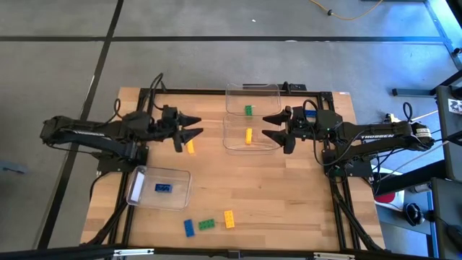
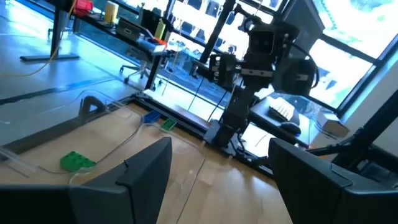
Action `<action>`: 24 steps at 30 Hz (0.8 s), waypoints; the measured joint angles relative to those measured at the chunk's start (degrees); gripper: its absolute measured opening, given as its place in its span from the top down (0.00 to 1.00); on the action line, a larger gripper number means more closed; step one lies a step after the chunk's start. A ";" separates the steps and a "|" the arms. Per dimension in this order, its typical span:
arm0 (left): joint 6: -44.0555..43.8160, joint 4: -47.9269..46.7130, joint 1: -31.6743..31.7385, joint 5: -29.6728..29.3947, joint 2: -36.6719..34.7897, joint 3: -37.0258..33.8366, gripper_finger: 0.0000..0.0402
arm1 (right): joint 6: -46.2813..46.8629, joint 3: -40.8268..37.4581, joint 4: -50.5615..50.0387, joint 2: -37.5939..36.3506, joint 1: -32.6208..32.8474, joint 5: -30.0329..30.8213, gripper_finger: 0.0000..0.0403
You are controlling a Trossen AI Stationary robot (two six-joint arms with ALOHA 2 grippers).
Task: Sort & place blocks by color
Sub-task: Put the top yellow game piece into the center transparent bin
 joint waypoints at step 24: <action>-28.82 -64.08 7.39 -13.62 22.06 22.42 0.36 | -0.04 0.00 -0.90 0.00 0.00 0.00 0.21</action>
